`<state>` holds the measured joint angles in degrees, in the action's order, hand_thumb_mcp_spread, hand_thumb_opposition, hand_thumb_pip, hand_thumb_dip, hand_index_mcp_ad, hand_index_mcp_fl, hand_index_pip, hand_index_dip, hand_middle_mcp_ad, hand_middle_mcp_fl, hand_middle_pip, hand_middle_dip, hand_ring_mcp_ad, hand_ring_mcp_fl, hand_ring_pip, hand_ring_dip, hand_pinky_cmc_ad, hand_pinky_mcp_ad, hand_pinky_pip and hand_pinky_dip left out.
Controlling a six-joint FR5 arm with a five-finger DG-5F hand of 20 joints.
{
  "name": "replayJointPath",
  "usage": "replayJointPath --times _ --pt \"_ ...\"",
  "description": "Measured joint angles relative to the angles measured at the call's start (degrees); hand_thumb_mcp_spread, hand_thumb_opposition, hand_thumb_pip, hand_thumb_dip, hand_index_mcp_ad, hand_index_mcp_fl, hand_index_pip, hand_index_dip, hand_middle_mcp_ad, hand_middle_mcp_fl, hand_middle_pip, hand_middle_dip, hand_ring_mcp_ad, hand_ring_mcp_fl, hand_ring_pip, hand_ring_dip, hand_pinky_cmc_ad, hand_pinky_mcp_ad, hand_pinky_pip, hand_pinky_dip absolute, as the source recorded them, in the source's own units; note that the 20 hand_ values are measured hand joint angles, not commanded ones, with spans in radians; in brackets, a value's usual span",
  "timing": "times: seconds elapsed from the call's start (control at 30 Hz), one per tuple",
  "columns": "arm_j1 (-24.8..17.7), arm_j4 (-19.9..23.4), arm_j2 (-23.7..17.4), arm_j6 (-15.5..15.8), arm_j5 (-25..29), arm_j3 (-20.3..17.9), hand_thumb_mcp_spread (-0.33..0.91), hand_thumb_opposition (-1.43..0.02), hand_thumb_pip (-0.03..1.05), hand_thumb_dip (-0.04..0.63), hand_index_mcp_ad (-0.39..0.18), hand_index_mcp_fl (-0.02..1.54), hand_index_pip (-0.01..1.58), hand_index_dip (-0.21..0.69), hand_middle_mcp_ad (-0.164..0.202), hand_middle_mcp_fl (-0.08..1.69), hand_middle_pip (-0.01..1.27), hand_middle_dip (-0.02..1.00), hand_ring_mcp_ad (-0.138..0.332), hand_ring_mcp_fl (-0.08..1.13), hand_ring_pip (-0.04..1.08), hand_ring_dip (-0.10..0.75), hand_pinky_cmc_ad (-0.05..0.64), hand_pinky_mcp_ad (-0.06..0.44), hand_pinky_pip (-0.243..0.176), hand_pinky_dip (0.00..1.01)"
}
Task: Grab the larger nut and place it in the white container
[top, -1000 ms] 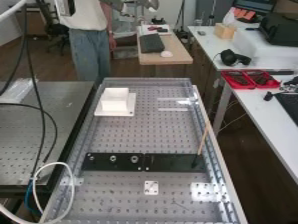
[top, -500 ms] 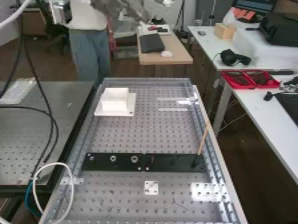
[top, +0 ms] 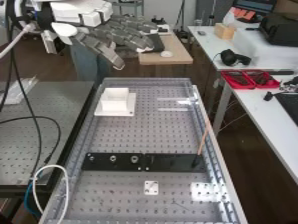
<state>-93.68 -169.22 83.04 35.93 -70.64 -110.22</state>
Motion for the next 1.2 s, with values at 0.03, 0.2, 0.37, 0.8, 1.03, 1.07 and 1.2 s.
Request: replayJointPath --times 0.03,0.2,0.37,0.8,1.03,1.07,1.2 --pt "-0.22 0.38 -0.16 -0.1 0.84 -0.63 0.17 -0.85 0.65 0.159 -0.014 0.08 0.13 -0.024 0.101 0.16 0.12 0.24 0.188 0.02 0.1 0.162 0.361 0.344 -0.091 0.67" --pt "-2.08 3.68 -1.21 -1.11 8.53 -5.96 0.17 -0.84 0.71 0.157 -0.014 0.08 0.13 -0.044 0.101 0.19 0.13 0.24 0.188 0.02 0.1 0.162 0.361 0.344 -0.087 0.67" --pt "-3.16 6.91 -1.22 -2.9 14.09 -9.96 0.17 -0.85 0.71 0.175 -0.014 0.08 0.13 -0.061 0.101 0.2 0.13 0.24 0.19 0.01 0.1 0.164 0.361 0.344 -0.091 0.67" --pt "-3.49 10.41 5.05 -12.24 22.75 -14.45 0.22 -0.84 0.71 0.188 -0.017 0.09 0.7 -0.075 0.103 0.19 0.13 0.24 0.19 0.01 0.11 0.164 0.361 0.344 -0.091 0.69" --pt "-4.1 12.65 8.56 -16.93 26.07 -15.97 0.24 -0.84 0.71 0.192 -0.037 0.07 1.07 -0.058 0.101 0.14 0.12 0.24 0.192 0.0 0.12 0.164 0.361 0.344 -0.091 0.7" --pt "-4.31 13.32 9.37 -17.79 26.84 -16.28 0.24 -0.84 0.71 0.192 -0.037 0.07 1.12 -0.058 0.101 0.12 0.12 0.24 0.192 0.0 0.12 0.164 0.361 0.344 -0.091 0.7" --pt "-5.09 16.37 12.23 -19.55 29.18 -17.12 0.25 -0.84 0.71 0.192 -0.047 0.03 1.24 -0.005 0.101 0.09 0.12 0.24 0.19 0.0 0.12 0.161 0.361 0.344 -0.091 0.7"
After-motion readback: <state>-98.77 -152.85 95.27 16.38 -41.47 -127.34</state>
